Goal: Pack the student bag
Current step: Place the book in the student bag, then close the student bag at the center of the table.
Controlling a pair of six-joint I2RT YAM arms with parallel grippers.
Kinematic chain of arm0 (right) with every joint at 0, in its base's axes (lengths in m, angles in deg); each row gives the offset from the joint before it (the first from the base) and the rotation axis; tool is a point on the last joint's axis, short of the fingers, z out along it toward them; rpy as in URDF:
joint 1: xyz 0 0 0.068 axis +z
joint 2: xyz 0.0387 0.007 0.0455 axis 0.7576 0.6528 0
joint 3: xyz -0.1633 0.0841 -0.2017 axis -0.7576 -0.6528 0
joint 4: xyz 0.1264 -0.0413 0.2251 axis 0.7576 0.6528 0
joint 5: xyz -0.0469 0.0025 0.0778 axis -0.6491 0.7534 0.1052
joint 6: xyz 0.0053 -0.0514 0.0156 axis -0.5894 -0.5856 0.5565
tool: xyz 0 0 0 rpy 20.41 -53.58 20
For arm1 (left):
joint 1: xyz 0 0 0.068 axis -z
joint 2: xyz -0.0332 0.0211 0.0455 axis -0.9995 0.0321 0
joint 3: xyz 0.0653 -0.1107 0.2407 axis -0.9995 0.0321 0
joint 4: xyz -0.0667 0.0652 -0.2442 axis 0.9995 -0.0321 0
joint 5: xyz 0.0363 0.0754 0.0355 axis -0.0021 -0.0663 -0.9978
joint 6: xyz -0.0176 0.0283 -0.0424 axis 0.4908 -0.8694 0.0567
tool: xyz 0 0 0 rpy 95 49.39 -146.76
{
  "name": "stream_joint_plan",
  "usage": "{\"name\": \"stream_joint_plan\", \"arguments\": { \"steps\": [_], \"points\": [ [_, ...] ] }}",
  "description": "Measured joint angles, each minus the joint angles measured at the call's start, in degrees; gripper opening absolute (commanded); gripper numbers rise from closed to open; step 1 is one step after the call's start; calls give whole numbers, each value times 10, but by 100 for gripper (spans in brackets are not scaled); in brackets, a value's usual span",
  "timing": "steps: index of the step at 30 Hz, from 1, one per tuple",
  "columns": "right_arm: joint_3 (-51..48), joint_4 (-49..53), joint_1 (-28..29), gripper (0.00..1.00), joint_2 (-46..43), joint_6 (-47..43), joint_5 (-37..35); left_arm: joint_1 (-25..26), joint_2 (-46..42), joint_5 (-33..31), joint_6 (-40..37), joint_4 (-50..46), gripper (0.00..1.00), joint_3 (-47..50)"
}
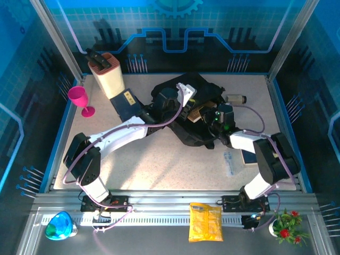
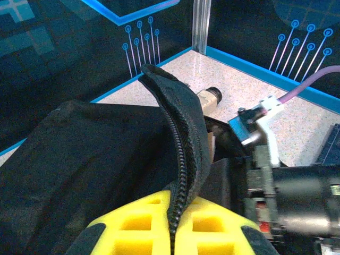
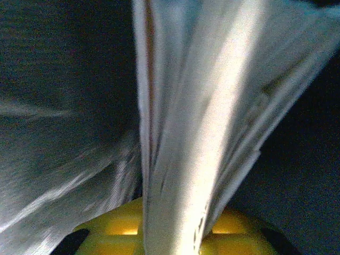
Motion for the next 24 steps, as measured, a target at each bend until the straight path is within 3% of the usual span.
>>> {"name": "stream_joint_plan", "arguments": {
  "steps": [4,7,11,18,21,24],
  "points": [
    [29,15,1,30,38,-2,-10,0,0,0,0,0,0,2],
    [59,65,0,51,38,-8,-15,0,0,-1,0,0,0,2],
    [78,166,-2,72,18,-26,-15,0,3,-2,1,-1,1,2],
    [76,357,-16,84,-128,-89,-31,0,20,-7,12,-16,7,2],
    [69,415,-23,89,-220,-123,-57,0,22,-6,23,-28,22,2],
    [62,476,-29,91,-304,-163,-95,1,22,-1,47,-43,54,2]
  ]
}}
